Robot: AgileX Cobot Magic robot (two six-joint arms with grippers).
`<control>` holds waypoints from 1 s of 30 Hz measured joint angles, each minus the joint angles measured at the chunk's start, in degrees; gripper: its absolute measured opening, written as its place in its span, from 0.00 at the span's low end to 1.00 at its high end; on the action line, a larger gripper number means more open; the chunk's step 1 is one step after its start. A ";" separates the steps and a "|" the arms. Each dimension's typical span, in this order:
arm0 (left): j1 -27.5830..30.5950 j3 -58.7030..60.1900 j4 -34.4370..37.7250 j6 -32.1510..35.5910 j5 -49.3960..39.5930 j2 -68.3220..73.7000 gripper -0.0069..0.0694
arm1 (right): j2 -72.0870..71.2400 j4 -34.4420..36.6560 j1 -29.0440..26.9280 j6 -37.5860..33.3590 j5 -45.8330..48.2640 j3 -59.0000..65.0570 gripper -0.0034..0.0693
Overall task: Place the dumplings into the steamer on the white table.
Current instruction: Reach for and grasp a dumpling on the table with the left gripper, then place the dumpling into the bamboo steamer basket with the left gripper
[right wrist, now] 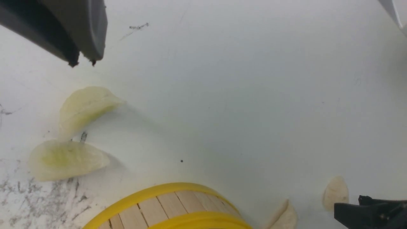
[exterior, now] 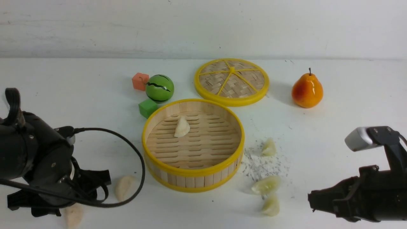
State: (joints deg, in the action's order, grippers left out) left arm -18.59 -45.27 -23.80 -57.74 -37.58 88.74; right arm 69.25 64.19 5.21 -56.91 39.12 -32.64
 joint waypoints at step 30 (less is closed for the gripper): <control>-0.22 -40.99 48.87 51.91 -0.59 15.58 0.38 | 0.00 1.43 0.00 -1.51 -0.64 0.00 0.13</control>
State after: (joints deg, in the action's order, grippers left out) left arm -18.81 -86.26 25.07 -5.82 -38.17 104.32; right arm 69.25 65.61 5.21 -58.42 38.47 -32.64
